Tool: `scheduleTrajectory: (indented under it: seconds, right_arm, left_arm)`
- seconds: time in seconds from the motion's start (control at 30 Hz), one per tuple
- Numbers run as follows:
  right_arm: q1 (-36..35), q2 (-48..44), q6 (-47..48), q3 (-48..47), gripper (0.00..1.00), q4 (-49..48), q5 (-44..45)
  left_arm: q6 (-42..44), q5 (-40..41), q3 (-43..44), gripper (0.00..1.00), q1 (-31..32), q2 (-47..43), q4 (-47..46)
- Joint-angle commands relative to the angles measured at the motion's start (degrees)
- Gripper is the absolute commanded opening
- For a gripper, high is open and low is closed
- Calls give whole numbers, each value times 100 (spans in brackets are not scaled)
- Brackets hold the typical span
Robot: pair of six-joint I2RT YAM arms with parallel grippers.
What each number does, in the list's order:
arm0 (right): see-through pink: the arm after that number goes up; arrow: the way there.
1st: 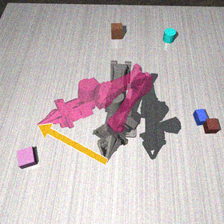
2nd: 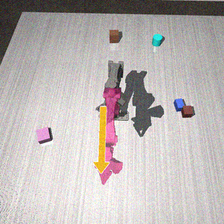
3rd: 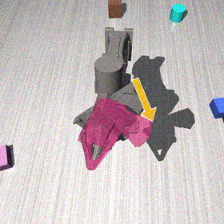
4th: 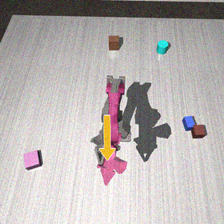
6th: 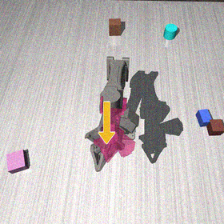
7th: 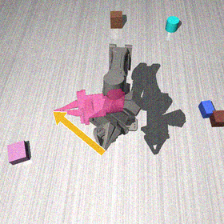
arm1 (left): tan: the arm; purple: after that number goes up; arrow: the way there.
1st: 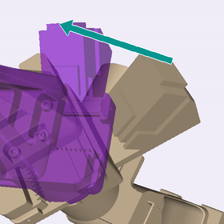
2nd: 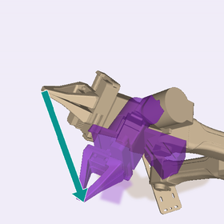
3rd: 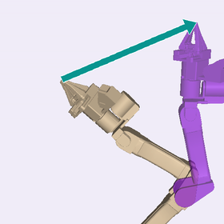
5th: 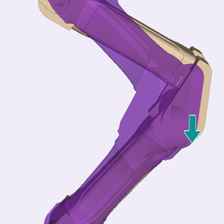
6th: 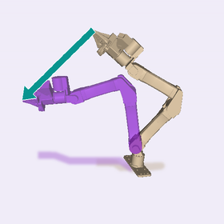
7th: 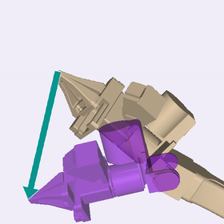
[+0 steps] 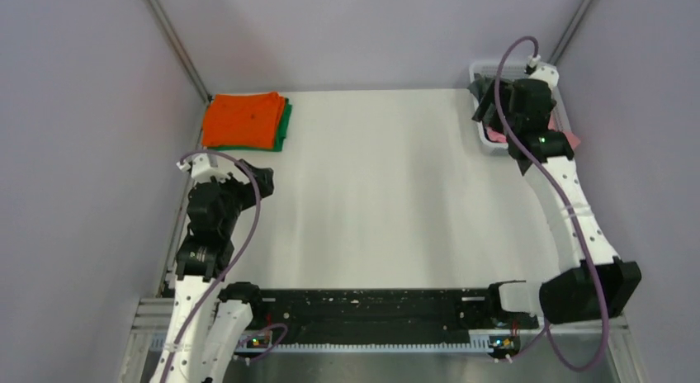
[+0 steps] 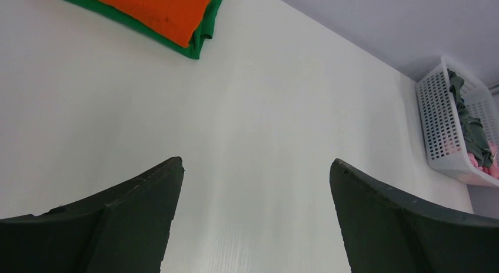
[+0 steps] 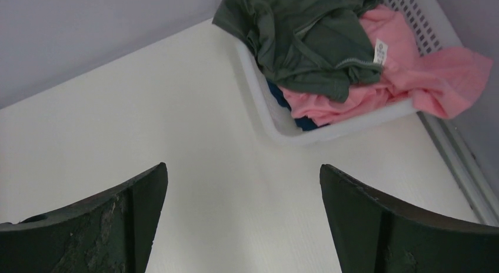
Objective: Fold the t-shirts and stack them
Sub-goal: Grab crumpled tshirt from bin with the right arm
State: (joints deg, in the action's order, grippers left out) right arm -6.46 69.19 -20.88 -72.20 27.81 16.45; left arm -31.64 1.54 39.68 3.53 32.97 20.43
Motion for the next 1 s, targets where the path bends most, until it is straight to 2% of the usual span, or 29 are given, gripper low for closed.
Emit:
scheduleTrajectory:
  seconds: [0.0, 0.23, 0.43, 0.6, 0.8, 0.83, 0.93, 0.97]
  right_arm:
    - [224, 1242, 554, -1282, 99, 207, 600]
    - [1123, 3187, 416, -3017, 99, 343, -245]
    - [1313, 4744, 476, -4386, 94, 483, -533]
    - [1323, 5942, 168, -5319, 80, 653, -561]
    - [1325, 6632, -296, -5550, 69, 382, -547]
    - [1325, 6700, -345, -5554, 62, 321, -524]
    - [1323, 6801, -379, -5565, 50, 107, -799]
    - [1323, 6815, -389, -5578, 43, 27, -890]
  left_arm:
    - [111, -123, -45, 99, -7, 185, -362]
    - [162, -98, 68, 99, -10, 569, -335]
    - [184, -126, 153, 99, -10, 862, -301]
    - [176, -127, 143, 99, -10, 1041, -363]
    - [184, -283, 209, 99, -10, 1279, -383]
    - [189, -271, 240, 99, -10, 1320, -355]
    - [185, -280, 264, 99, -10, 1406, -299]
    - [184, -294, 253, 99, -10, 1423, -313]
